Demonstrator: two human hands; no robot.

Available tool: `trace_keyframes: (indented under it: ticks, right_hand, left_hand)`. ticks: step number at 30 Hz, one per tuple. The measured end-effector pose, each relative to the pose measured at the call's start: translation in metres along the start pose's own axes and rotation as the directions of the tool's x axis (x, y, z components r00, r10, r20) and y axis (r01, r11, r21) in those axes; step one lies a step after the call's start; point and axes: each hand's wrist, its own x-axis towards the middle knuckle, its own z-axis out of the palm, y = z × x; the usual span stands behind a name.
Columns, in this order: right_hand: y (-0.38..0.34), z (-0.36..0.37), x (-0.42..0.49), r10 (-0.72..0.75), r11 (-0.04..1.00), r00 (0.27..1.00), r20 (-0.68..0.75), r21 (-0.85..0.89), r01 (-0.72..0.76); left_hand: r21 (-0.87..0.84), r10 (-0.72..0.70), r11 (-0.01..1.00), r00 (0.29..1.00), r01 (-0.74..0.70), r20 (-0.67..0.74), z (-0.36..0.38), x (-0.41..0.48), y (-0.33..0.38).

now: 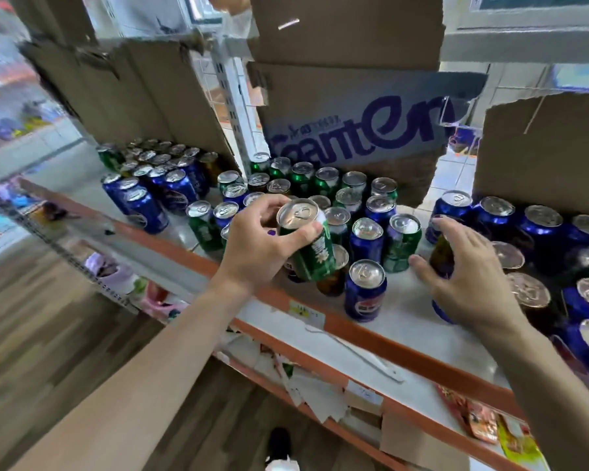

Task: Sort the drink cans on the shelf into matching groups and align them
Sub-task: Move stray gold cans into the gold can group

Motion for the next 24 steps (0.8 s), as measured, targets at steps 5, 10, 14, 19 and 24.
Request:
trace_keyframes:
  ticks: [5,10,14,19,24]
  right_hand:
    - [-0.036,0.023,0.008,-0.081,0.997,0.995,0.055,0.009,0.080]
    - [-0.071,0.052,0.026,-0.170,0.985,0.984,0.050,0.002,0.171]
    - [-0.102,0.082,0.043,-0.190,0.982,0.980,0.054,0.013,0.190]
    - [-0.129,0.122,0.060,-0.207,0.963,0.969,0.135,-0.147,0.226]
    - [-0.137,0.147,0.068,-0.083,0.923,0.957,0.278,-0.340,0.179]
  left_hand:
    - [0.006,-0.031,0.999,0.998,0.032,-0.061,-0.034,0.001,-0.027]
    - [-0.002,-0.004,1.000,0.996,0.004,-0.086,-0.074,0.023,-0.046]
    - [-0.048,-0.001,0.999,0.998,-0.002,-0.066,-0.113,0.049,-0.064]
    - [-0.046,0.009,0.999,0.999,-0.007,0.034,-0.135,0.071,-0.093]
    - [-0.041,0.113,0.993,0.984,-0.108,0.138,-0.122,0.080,-0.101]
